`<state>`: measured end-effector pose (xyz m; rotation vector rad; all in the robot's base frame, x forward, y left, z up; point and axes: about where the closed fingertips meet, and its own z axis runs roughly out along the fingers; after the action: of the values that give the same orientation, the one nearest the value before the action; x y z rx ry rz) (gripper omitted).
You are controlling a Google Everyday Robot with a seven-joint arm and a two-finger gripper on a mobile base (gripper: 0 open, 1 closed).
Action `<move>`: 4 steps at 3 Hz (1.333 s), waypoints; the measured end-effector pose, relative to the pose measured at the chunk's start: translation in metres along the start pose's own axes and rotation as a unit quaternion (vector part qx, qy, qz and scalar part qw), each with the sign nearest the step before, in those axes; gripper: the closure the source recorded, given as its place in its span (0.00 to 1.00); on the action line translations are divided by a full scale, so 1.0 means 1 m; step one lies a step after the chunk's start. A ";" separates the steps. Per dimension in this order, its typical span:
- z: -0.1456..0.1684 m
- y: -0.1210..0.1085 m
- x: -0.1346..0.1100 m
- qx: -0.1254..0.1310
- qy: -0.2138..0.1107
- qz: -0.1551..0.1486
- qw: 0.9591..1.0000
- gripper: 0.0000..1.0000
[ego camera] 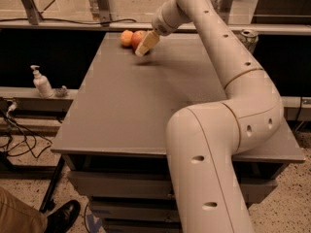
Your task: Move apple near orange
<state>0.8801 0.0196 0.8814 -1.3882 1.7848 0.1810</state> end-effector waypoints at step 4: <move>-0.208 0.087 0.035 -0.068 -0.115 0.041 0.990 0.00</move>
Offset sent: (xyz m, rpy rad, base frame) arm -0.1742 -0.1184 0.0601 0.2156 0.0545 0.0543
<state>0.6963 -0.0925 0.9571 -1.3305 1.6620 0.4960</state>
